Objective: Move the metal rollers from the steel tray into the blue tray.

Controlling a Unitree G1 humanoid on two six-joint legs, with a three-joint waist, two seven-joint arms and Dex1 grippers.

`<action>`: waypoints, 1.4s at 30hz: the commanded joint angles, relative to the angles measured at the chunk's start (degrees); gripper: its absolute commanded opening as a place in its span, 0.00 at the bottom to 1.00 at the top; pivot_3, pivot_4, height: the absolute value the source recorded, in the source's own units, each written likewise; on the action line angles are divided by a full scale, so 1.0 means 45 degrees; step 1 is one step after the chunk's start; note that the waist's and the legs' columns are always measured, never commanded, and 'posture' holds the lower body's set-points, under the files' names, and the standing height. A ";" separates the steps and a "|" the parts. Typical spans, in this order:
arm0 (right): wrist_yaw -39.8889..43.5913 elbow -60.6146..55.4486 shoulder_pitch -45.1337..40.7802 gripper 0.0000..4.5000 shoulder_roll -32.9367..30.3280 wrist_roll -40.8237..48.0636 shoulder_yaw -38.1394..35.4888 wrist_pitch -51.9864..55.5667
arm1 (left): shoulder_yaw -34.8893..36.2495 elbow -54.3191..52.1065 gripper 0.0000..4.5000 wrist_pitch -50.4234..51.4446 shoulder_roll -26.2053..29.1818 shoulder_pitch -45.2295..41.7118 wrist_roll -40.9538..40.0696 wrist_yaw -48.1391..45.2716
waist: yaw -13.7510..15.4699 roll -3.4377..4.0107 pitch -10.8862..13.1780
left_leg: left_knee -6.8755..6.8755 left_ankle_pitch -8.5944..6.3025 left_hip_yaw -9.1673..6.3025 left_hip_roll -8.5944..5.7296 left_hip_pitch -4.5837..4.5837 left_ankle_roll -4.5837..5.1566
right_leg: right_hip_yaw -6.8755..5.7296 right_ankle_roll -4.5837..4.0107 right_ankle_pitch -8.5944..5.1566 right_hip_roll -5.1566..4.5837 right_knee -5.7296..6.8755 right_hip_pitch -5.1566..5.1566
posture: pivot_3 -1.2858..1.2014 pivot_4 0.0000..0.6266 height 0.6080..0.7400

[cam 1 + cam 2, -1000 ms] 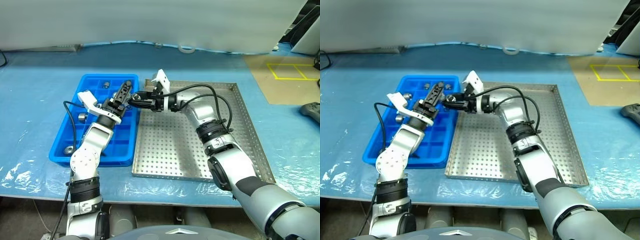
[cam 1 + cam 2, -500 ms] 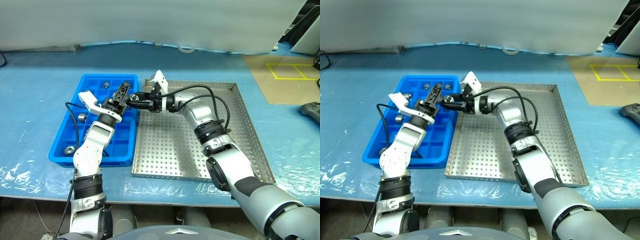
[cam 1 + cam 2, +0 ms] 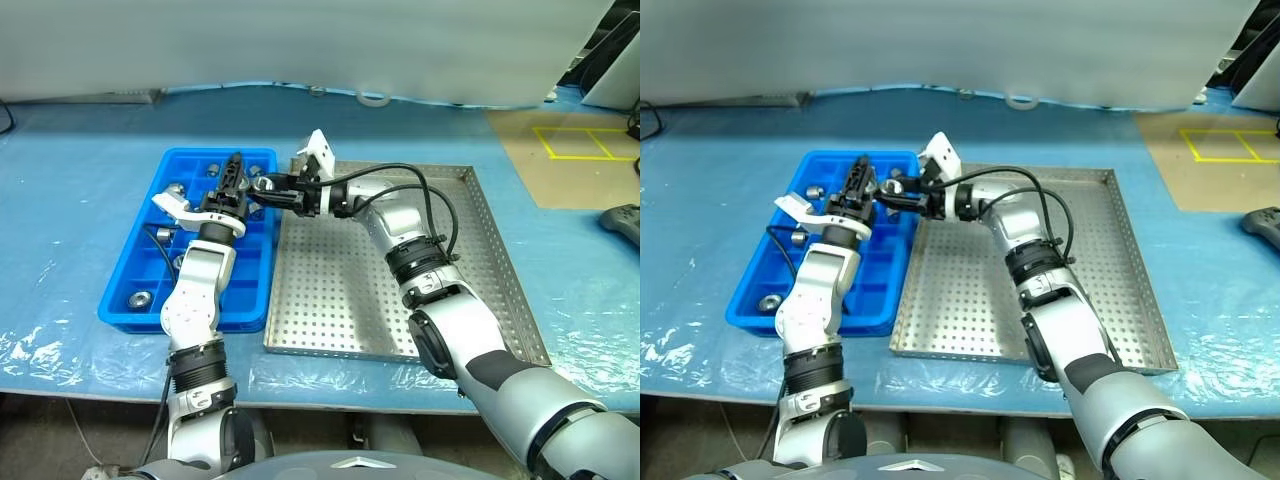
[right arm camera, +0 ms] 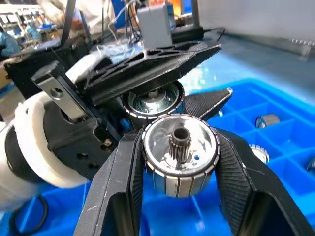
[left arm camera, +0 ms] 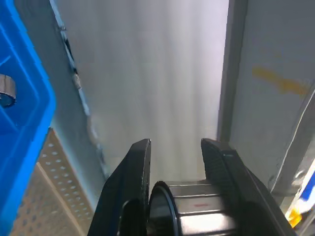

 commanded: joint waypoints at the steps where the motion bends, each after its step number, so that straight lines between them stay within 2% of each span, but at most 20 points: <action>1: 0.0259 -0.0473 0.0024 0.37 0.0128 0.0876 -0.0528 0.0576 | 0.1641 -0.0526 0.30 -0.1682 0.0113 -0.0592 -0.1419 0.0004 | 0.0002 0.0000 0.0000 | 0.0000 -0.0001 0.0000 0.0000 -0.0001 0.0001 | 0.0001 0.0000 0.0000 0.0001 -0.0001 0.0000 | 0.51 0.24 1.00; 5: 0.0018 -0.0745 -0.0130 0.37 0.0563 0.1840 -0.1211 0.1621 | 0.1959 -0.0696 0.30 -0.2075 0.0200 -0.0602 -0.2212 -0.0055 | 0.0006 0.0000 0.0000 | 0.0000 -0.0004 0.0000 0.0000 -0.0002 0.0007 | -0.0001 0.0000 0.0000 0.0002 -0.0003 -0.0001 | 0.52 0.24 1.00; 15: -0.0373 -0.1335 -0.0192 0.37 0.1345 0.2809 -0.1503 0.2992 | 0.1975 -0.1376 0.30 -0.2358 0.0726 -0.0046 -0.2776 -0.0392 | 0.0039 -0.0001 0.0000 | -0.0002 -0.0001 -0.0010 0.0002 -0.0001 0.0002 | -0.0008 0.0002 0.0001 0.0004 -0.0009 0.0007 | 0.52 0.24 1.00; 20: -0.0492 -0.1144 0.0028 0.37 0.1363 0.1218 -0.0069 0.1680 | 0.1845 -0.1826 0.30 -0.2321 0.2106 0.0587 -0.1614 -0.0864 | 0.0031 -0.0002 -0.0001 | -0.0003 0.0006 -0.0021 0.0005 0.0004 -0.0012 | -0.0019 0.0004 0.0001 0.0004 -0.0002 0.0009 | 0.52 0.24 1.00; 23: -0.0840 -0.0562 0.0200 0.37 0.1214 -0.0254 0.1125 0.0402 | 0.1522 -0.2356 0.30 -0.1993 0.3462 0.1583 -0.0297 -0.1413 | -0.0002 -0.0004 -0.0002 | -0.0006 0.0016 -0.0035 0.0006 0.0007 -0.0031 | -0.0025 0.0006 0.0000 0.0005 -0.0002 0.0013 | 0.53 0.24 1.00; 25: -0.1719 0.0249 0.0032 0.37 0.1268 -0.0760 0.1138 -0.0122 | 0.1320 -0.2863 0.30 -0.1822 0.4496 0.2444 0.0865 -0.1713 | -0.0013 -0.0004 -0.0002 | -0.0011 0.0023 -0.0050 0.0011 0.0008 -0.0044 | -0.0029 0.0008 0.0000 0.0005 -0.0003 0.0012 | 0.53 0.24 1.00; 28: -0.2572 0.1303 -0.0403 0.37 0.1430 -0.0923 0.0772 -0.0437 | 0.1354 -0.3483 0.30 -0.2041 0.5304 0.3320 0.2002 -0.1595 | 0.0026 -0.0003 -0.0001 | -0.0018 0.0032 -0.0073 0.0012 0.0002 -0.0059 | -0.0050 0.0008 -0.0001 0.0004 0.0001 0.0014 | 0.54 0.24 1.00; 33: -0.3069 0.2453 -0.0992 0.37 0.1716 -0.0851 0.0339 -0.0887 | 0.1640 -0.4476 0.30 -0.2666 0.5964 0.4609 0.4337 -0.0809 | 0.0029 -0.0004 -0.0001 | -0.0011 0.0035 -0.0084 0.0013 0.0007 -0.0063 | -0.0056 0.0008 -0.0001 0.0002 0.0017 0.0025 | 0.57 0.24 1.00; 42: -0.3545 0.4882 -0.2123 0.37 0.2301 -0.1175 -0.0044 -0.1596 | 0.1549 -0.5689 0.30 -0.3385 0.5439 0.6826 0.6429 -0.0344 | 0.0269 0.0003 0.0003 | -0.0014 0.0024 -0.0114 0.0020 0.0001 -0.0044 | -0.0066 0.0005 -0.0004 0.0004 0.0036 0.0012 | 0.63 0.24 1.00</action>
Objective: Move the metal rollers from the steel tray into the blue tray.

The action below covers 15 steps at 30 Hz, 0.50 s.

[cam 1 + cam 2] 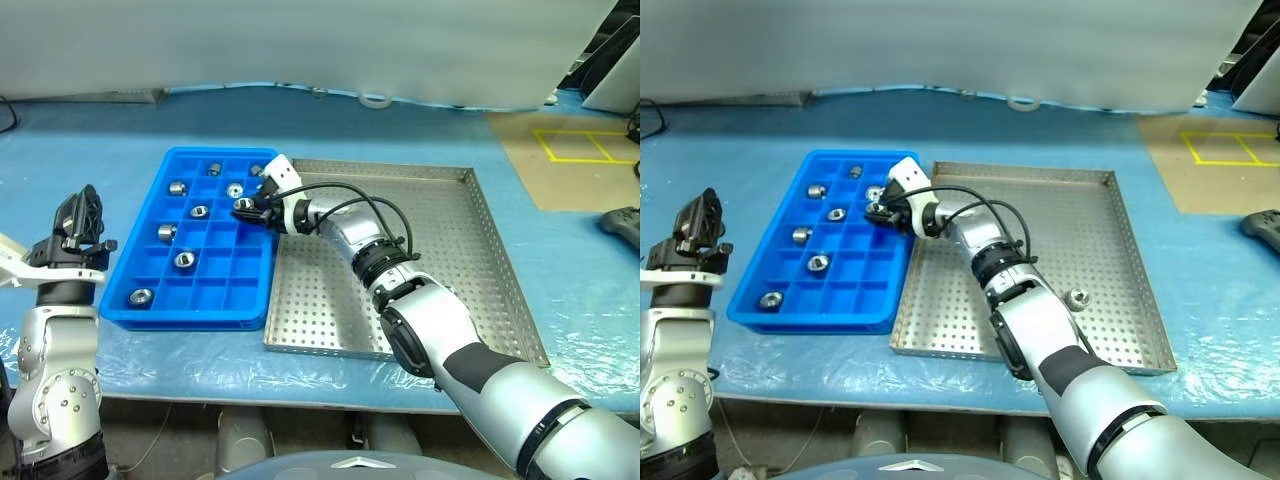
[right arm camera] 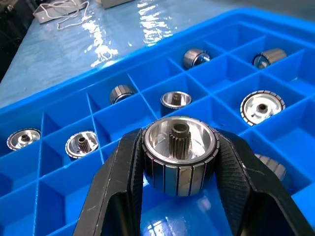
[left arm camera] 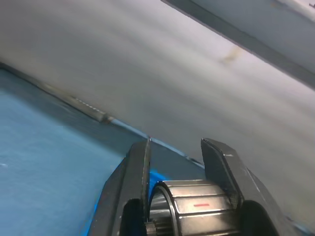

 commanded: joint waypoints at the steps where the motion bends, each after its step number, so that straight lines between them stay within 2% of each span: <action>1: 0.0121 0.0186 -0.0851 0.37 0.0385 0.0054 -0.0357 -0.0578 | 0.0050 -0.0770 0.30 -0.0503 -0.0263 0.0522 0.0735 0.0093 | 0.0145 0.0002 0.0001 | 0.0000 0.0000 -0.0002 0.0001 -0.0001 0.0000 | -0.0001 0.0000 0.0000 0.0000 0.0003 -0.0001 | 0.63 0.24 1.00; 6: 0.0332 0.0687 -0.1097 0.37 0.0847 -0.0243 -0.0200 -0.0892 | -0.0548 -0.1169 0.30 -0.0666 -0.0670 0.1401 0.2090 0.0154 | 0.0520 0.0005 0.0003 | 0.0000 -0.0002 -0.0027 0.0003 -0.0008 0.0004 | -0.0013 0.0001 -0.0003 0.0000 0.0007 0.0000 | 0.66 0.24 1.00; 15: 0.0300 0.1363 -0.1255 0.37 0.0895 -0.1099 0.0082 -0.1424 | -0.0604 -0.1812 0.30 -0.1094 -0.1510 0.2406 0.2512 0.0223 | 0.1069 0.0013 0.0008 | 0.0000 0.0001 -0.0101 0.0001 -0.0058 -0.0005 | -0.0026 0.0005 -0.0007 0.0002 0.0007 -0.0012 | 0.67 0.24 1.00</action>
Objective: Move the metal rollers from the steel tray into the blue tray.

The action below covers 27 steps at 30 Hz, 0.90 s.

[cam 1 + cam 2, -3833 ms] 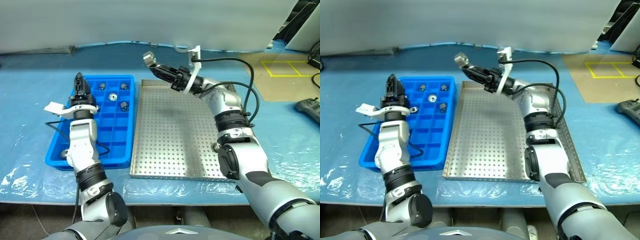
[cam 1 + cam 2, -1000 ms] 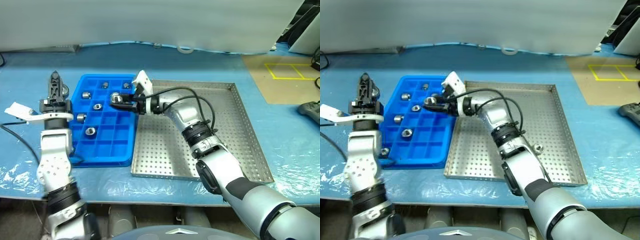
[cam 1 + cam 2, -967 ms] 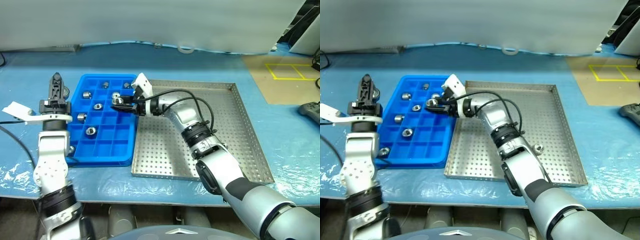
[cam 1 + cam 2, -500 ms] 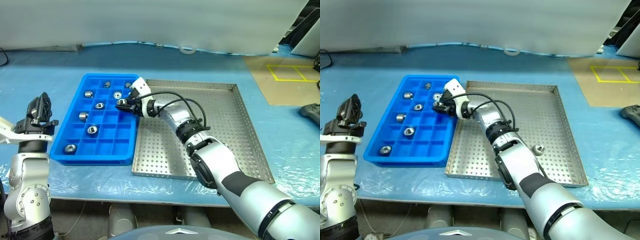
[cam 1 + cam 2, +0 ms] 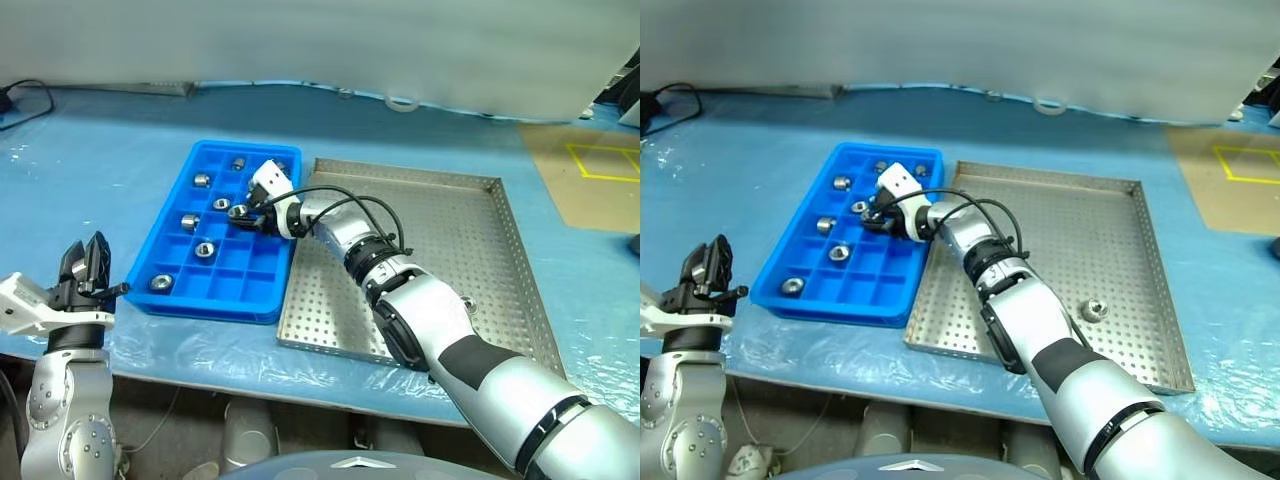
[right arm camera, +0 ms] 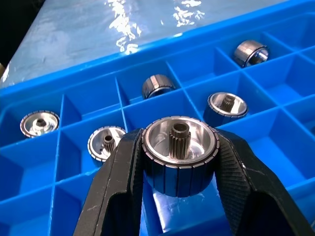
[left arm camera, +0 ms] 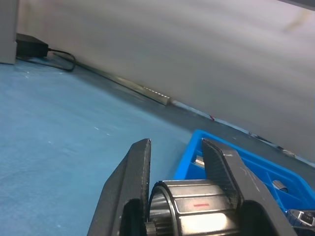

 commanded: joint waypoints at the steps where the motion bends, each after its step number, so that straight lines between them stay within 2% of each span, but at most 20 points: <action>1: 0.0098 -0.0123 -0.0562 0.37 0.0543 -0.0159 -0.0059 -0.0404 | 0.0063 -0.0649 0.30 -0.0401 -0.0021 0.0118 0.0175 -0.0054 | 0.0121 0.0004 0.0002 | 0.0000 0.0001 -0.0009 0.0000 -0.0004 -0.0001 | 0.0000 0.0000 0.0000 0.0001 0.0001 -0.0002 | 0.67 0.24 1.00; 2: 0.0039 -0.0092 -0.0519 0.53 0.0471 -0.0362 0.0067 -0.0525 | -0.0007 -0.0615 0.30 -0.0368 0.0014 0.0070 0.0221 -0.0072 | 0.0151 0.0005 0.0003 | 0.0000 0.0002 -0.0015 0.0001 -0.0005 -0.0003 | 0.0001 0.0000 0.0000 0.0004 0.0003 -0.0005 | 0.67 0.24 1.00; 5: -0.0026 -0.0053 -0.0435 0.72 0.0329 -0.0546 0.0042 -0.0621 | -0.0302 -0.0511 0.30 -0.0200 0.0207 -0.0165 0.0380 -0.0198 | 0.0198 0.0006 0.0003 | 0.0000 0.0004 -0.0027 0.0000 -0.0016 -0.0006 | 0.0000 0.0001 -0.0001 0.0005 0.0005 -0.0008 | 0.66 0.24 1.00; 7: -0.0008 -0.0124 -0.0438 0.87 0.0083 -0.0420 -0.0233 -0.0826 | -0.0645 -0.0359 0.30 -0.0030 0.0417 -0.0519 0.0473 -0.0386 | 0.0211 0.0008 0.0004 | 0.0003 0.0004 -0.0035 0.0000 -0.0026 -0.0007 | 0.0001 0.0002 -0.0001 0.0003 0.0005 -0.0009 | 0.65 0.24 1.00; 14: 0.0572 -0.0269 -0.0572 0.87 -0.0631 0.0195 -0.1197 -0.0998 | -0.1633 0.0387 0.30 0.1007 0.1223 -0.1495 -0.0009 -0.1486 | 0.0143 0.0013 0.0007 | 0.0011 0.0013 -0.0039 -0.0002 -0.0034 -0.0020 | -0.0001 0.0000 -0.0002 0.0008 0.0043 -0.0035 | 0.62 0.24 1.00; 19: 0.0272 -0.0265 -0.0486 0.87 -0.1146 0.0087 -0.1480 -0.1048 | -0.2956 0.1852 0.30 0.2100 0.2018 -0.2233 0.1150 -0.1968 | -0.0051 0.0023 0.0010 | 0.0036 0.0016 -0.0035 -0.0012 -0.0021 -0.0024 | -0.0002 0.0000 -0.0003 0.0007 0.0089 -0.0043 | 0.60 0.24 1.00; 27: 0.0267 -0.0276 -0.0220 0.87 -0.1645 -0.0017 -0.1606 -0.1018 | -0.4219 0.2350 0.30 0.2784 0.1897 -0.2065 0.1807 -0.2467 | -0.0501 0.0039 0.0008 | 0.0039 0.0021 -0.0033 -0.0015 -0.0015 -0.0030 | -0.0007 -0.0003 -0.0004 0.0006 0.0099 -0.0044 | 0.59 0.24 1.00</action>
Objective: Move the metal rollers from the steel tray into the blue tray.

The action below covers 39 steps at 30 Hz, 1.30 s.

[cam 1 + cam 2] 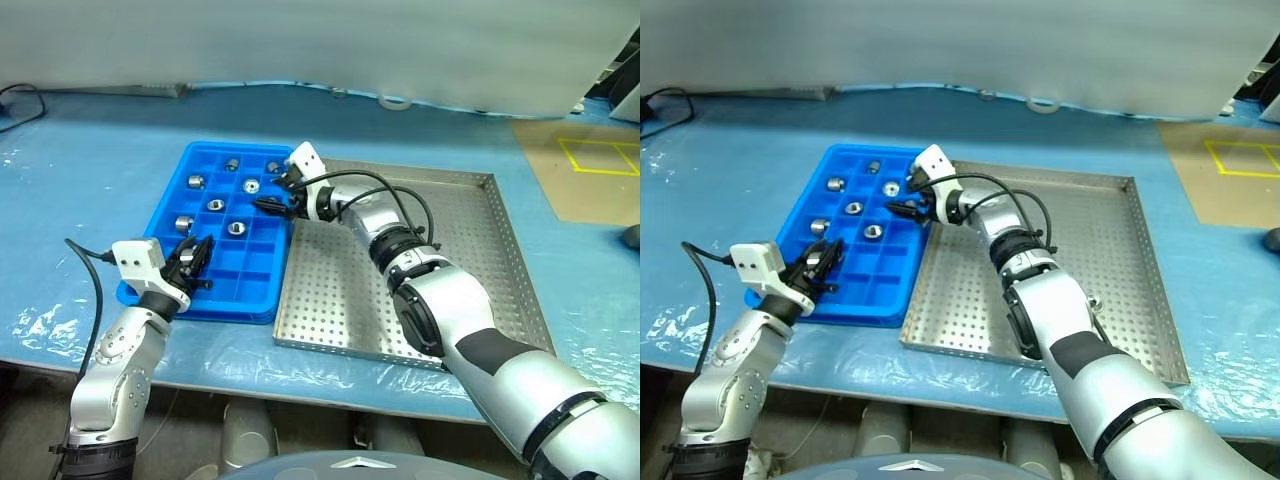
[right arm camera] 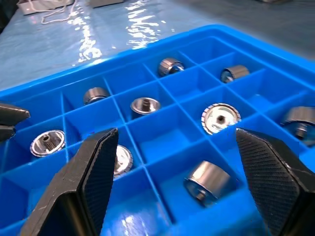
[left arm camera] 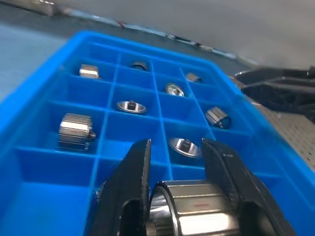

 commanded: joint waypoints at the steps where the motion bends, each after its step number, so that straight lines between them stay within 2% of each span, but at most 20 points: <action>1: -0.0083 -0.0358 -0.0133 0.87 -0.0014 0.0082 -0.0128 -0.0201 | -0.0458 -0.0281 0.30 0.0340 -0.0028 0.0282 0.0071 -0.0449 | -0.0078 0.0003 0.0001 | 0.0000 0.0000 0.0002 -0.0001 0.0001 0.0000 | -0.0001 0.0000 0.0000 0.0000 0.0000 0.0000 | 0.59 0.24 1.00; 6: -0.0214 -0.0259 -0.0215 0.87 0.0053 -0.0090 -0.0003 -0.0361 | -0.0465 -0.0285 0.30 0.0705 0.0351 0.0670 0.0419 -0.0694 | -0.0135 0.0024 0.0002 | -0.0001 0.0000 0.0009 -0.0002 0.0023 0.0002 | 0.0006 -0.0004 -0.0002 0.0000 0.0013 0.0003 | 0.59 0.24 1.00; 13: -0.0235 -0.0213 -0.0192 0.87 0.0158 -0.0300 0.0057 -0.0481 | 0.0473 -0.1232 0.30 0.1526 0.0973 0.1946 -0.0079 -0.0954 | -0.0527 0.0028 0.0001 | -0.0023 -0.0011 0.0023 -0.0005 0.0037 0.0010 | 0.0013 -0.0020 -0.0022 0.0005 -0.0007 0.0004 | 0.60 0.24 1.00; 21: -0.0260 -0.0160 -0.0141 0.87 0.0161 -0.0382 0.0074 -0.0522 | 0.0740 -0.2086 0.30 0.2255 0.1254 0.2955 -0.0089 -0.0924 | -0.0421 0.0115 0.0011 | -0.0049 -0.0020 0.0030 -0.0006 0.0079 0.0010 | 0.0008 -0.0029 -0.0057 0.0002 0.0003 0.0031 | 0.60 0.24 1.00; 30: -0.0199 -0.0182 -0.0121 0.87 0.0230 -0.0452 0.0059 -0.0541 | 0.0469 -0.1494 0.30 0.2084 0.1031 0.2138 0.0344 -0.0874 | -0.0326 0.0171 0.0027 | -0.0046 -0.0013 0.0017 -0.0010 0.0116 -0.0002 | 0.0011 -0.0028 -0.0057 -0.0009 0.0064 0.0053 | 0.60 0.24 1.00; 36: -0.0154 -0.0244 -0.0021 0.87 0.0226 -0.0469 0.0078 -0.0519 | -0.0021 -0.0468 0.30 0.1767 0.1009 0.0975 0.0755 -0.1224 | 0.0061 0.0228 0.0035 | -0.0057 -0.0012 0.0010 -0.0011 0.0116 -0.0004 | 0.0019 -0.0030 -0.0054 -0.0025 0.0093 0.0063 | 0.59 0.24 1.00; 39: -0.0161 -0.0278 0.0013 0.87 0.0220 -0.0458 0.0055 -0.0491 | -0.0153 -0.0143 0.30 0.1796 0.1025 0.0536 0.0769 -0.1398 | 0.0172 0.0237 0.0040 | -0.0075 -0.0013 0.0009 -0.0016 0.0114 -0.0004 | 0.0029 0.0031 -0.0090 -0.0038 0.0120 0.0064 | 0.59 0.24 1.00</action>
